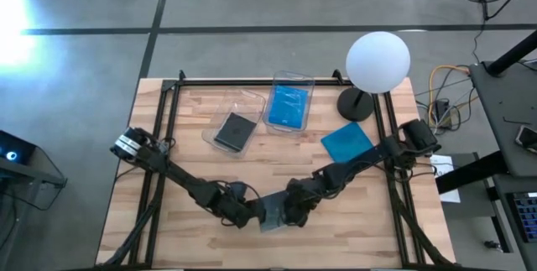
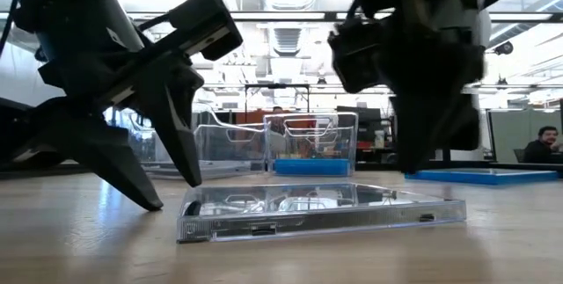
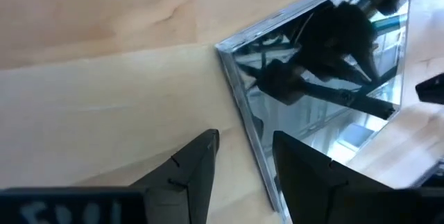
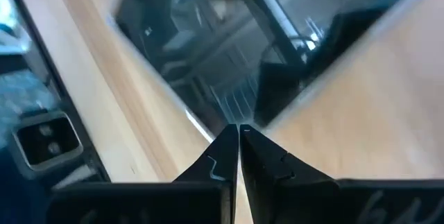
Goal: Pick & place jewel cases by type
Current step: Put the black cd case into the left transparent bin
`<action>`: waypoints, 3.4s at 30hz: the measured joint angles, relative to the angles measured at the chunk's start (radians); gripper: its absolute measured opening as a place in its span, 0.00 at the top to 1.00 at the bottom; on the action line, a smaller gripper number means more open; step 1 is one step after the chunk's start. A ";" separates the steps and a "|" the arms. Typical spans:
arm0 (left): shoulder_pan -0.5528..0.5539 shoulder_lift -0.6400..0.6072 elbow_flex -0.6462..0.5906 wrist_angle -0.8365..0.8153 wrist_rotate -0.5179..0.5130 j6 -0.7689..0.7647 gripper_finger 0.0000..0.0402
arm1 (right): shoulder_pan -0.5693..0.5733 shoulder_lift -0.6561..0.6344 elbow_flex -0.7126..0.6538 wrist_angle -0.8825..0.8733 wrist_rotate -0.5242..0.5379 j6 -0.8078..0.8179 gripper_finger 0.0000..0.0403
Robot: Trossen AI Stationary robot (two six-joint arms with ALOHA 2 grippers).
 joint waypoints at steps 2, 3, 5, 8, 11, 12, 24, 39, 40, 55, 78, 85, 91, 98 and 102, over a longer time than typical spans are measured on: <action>0.007 0.001 -0.021 0.048 0.012 -0.005 0.67 | 0.009 0.000 -0.001 -0.029 -0.002 -0.002 0.97; 0.010 0.001 -0.031 0.078 0.015 -0.006 0.67 | 0.014 0.000 -0.001 -0.043 -0.001 -0.002 0.97; 0.018 0.001 -0.040 0.110 0.021 -0.008 0.67 | 0.024 0.000 -0.007 -0.064 0.000 -0.003 0.97; 0.031 0.002 -0.041 0.136 0.025 -0.020 0.67 | 0.039 0.000 -0.029 -0.058 0.000 -0.002 0.97; 0.041 0.003 -0.044 0.168 0.014 -0.020 0.67 | 0.043 0.001 -0.051 -0.029 -0.002 0.000 0.97; 0.043 0.007 -0.044 0.181 0.001 -0.021 0.67 | 0.042 0.001 -0.060 -0.011 -0.005 0.001 0.97; 0.052 0.016 -0.046 0.300 -0.099 0.017 0.67 | 0.036 0.002 -0.119 0.126 -0.043 0.018 0.97; 0.055 0.018 -0.051 0.511 -0.045 0.381 0.67 | 0.039 -0.002 -0.192 0.159 -0.173 -0.034 0.97; 0.055 0.018 -0.052 0.532 -0.040 0.425 0.67 | 0.040 -0.002 -0.193 0.158 -0.179 -0.037 0.97; 0.056 0.014 -0.067 0.720 -0.018 0.578 0.67 | 0.106 -0.003 -0.207 0.152 -0.225 -0.114 0.97; 0.130 0.010 -0.114 0.854 0.079 0.684 0.67 | 0.134 0.010 -0.198 0.266 -0.264 -0.107 0.97; 0.122 -0.006 -0.109 0.596 0.109 0.501 0.67 | 0.148 0.008 -0.205 0.253 -0.219 -0.042 0.97; 0.130 0.012 -0.064 0.485 0.146 0.469 0.67 | 0.150 0.006 -0.204 0.255 -0.191 0.012 0.97; 0.145 0.051 0.015 0.385 0.166 0.475 0.67 | 0.152 0.004 -0.202 0.260 -0.132 0.146 0.97; 0.159 0.089 0.060 0.389 0.192 0.495 0.67 | 0.152 0.004 -0.193 0.265 -0.090 0.159 0.97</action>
